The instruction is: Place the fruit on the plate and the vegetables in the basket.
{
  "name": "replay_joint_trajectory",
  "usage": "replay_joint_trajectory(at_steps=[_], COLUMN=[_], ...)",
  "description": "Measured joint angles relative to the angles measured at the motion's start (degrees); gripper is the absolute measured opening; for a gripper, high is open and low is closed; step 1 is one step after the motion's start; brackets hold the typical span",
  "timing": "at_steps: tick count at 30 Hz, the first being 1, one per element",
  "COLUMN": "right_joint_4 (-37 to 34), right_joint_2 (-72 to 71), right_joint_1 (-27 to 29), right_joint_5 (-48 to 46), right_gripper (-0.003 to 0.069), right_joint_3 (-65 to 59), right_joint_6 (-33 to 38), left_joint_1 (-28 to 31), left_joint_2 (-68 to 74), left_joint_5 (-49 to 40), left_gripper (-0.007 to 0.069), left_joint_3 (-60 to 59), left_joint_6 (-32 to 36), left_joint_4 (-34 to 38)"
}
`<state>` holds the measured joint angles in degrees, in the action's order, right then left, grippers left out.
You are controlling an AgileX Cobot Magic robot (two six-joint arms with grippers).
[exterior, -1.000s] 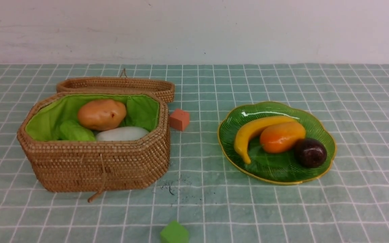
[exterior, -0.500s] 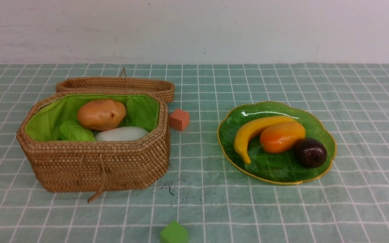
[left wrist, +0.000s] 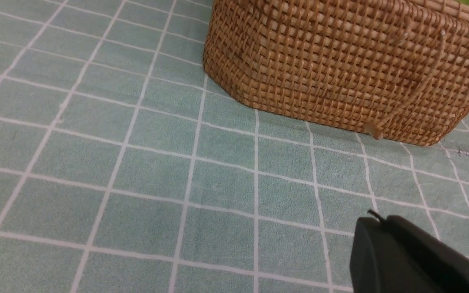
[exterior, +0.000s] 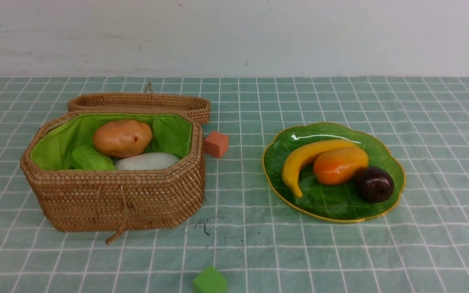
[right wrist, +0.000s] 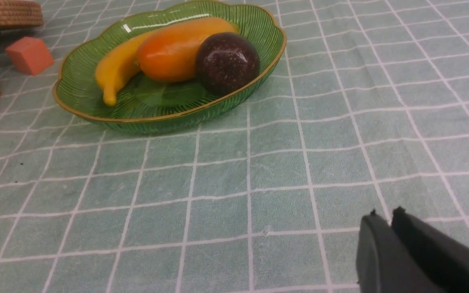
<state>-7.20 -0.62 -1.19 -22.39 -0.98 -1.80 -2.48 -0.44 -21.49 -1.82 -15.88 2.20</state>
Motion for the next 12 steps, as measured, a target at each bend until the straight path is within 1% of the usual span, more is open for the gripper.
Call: replay_joint_trajectory(at_steps=[12], right_joint_4=[0.0], right_joint_2=[0.0], right_joint_1=[0.0], right_joint_5=[0.0], right_gripper=[0.0067], right_joint_3=[0.0], right_joint_6=[0.0], left_joint_1=[0.0], left_joint_2=[0.0], left_joint_5=[0.0], left_gripper=[0.0005], left_joint_3=[0.0], left_joint_6=[0.0], left_joint_4=[0.0])
